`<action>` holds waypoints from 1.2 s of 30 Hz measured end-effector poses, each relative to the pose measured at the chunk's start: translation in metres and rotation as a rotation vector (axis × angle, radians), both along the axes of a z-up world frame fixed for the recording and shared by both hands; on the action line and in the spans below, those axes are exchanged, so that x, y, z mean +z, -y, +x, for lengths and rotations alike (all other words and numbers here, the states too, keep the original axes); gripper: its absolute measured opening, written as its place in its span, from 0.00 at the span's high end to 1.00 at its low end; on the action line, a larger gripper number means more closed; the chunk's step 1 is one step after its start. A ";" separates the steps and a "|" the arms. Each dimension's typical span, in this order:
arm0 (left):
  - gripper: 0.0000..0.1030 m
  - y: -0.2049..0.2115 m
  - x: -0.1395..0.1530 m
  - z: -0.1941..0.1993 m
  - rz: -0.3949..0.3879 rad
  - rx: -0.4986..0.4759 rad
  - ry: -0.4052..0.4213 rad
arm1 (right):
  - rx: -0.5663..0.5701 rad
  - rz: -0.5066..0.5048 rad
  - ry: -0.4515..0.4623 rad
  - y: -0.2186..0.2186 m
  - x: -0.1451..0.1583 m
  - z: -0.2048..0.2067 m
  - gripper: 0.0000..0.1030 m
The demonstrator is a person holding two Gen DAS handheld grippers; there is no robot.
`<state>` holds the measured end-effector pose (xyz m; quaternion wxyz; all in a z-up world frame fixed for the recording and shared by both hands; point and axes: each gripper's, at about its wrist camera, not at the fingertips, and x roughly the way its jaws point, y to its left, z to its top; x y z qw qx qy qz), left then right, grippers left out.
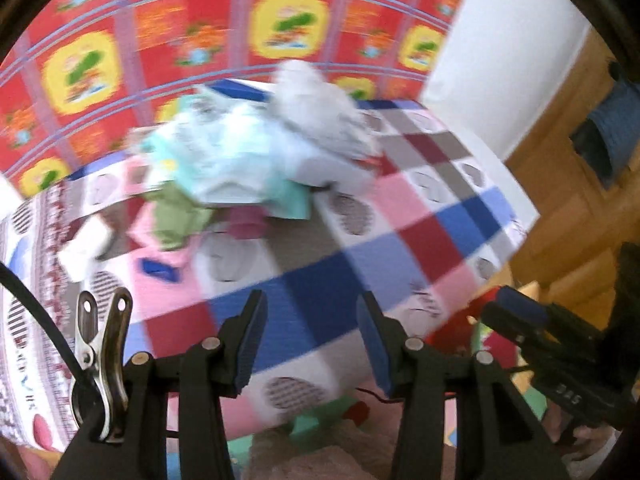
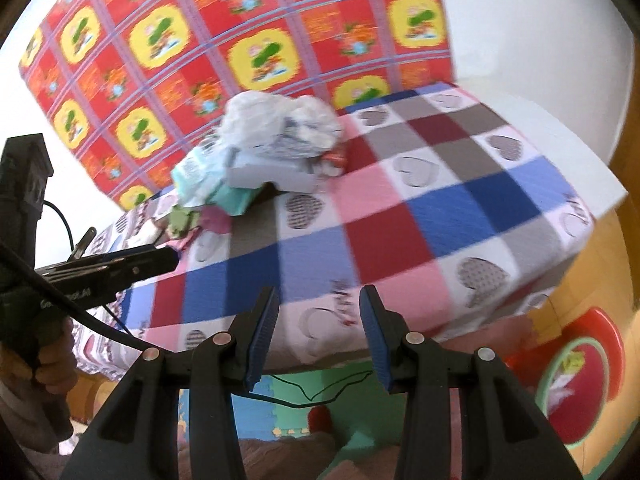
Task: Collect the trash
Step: 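Move both tools back over the trash pile on the bed, then lower the left gripper onto the white red-trimmed sock and close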
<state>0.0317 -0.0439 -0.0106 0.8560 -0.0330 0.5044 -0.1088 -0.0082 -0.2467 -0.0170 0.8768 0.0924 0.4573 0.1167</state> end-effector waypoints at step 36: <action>0.44 -0.196 -0.075 0.102 0.056 0.066 -0.138 | 0.155 -0.028 -0.070 -0.150 -0.033 0.047 0.58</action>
